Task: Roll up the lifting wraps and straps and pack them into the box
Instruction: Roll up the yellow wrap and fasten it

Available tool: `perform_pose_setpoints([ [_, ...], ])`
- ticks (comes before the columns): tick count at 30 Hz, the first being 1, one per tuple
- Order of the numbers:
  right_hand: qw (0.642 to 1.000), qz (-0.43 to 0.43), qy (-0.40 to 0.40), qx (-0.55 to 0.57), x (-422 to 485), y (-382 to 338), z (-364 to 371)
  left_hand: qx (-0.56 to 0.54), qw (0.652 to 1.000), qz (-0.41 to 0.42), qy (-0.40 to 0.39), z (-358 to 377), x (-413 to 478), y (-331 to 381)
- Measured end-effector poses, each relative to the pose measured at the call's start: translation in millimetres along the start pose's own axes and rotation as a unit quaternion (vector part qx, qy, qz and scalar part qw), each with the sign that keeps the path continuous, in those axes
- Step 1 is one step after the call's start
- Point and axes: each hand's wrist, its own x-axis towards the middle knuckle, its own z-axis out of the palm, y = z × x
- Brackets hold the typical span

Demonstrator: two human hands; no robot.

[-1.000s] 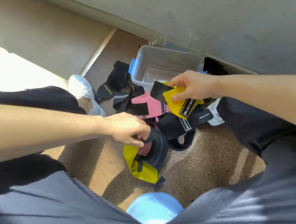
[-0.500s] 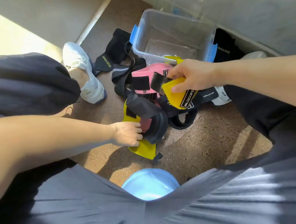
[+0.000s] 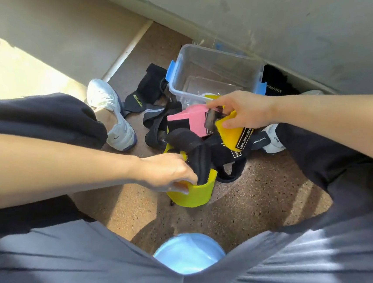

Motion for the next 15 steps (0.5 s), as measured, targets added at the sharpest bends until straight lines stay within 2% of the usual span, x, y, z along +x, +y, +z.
perform_pose_setpoints([
  [3, 0.999, -0.029, 0.015, 0.005, -5, -7, -12, -0.027, 0.999, -0.002, 0.042, -25, -12, 4],
  [6, 0.997, -0.061, 0.049, 0.007, -12, -10, -30, -0.105, 0.99, -0.034, 0.093, -60, -26, 12],
  [10, 0.991, -0.081, 0.086, 0.062, -23, -15, -52, -0.254, 0.955, -0.077, 0.131, -103, -46, 16],
  [15, 0.984, -0.102, 0.11, 0.093, -42, -30, -74, -0.354, 0.914, -0.051, 0.19, -147, -56, 17],
])
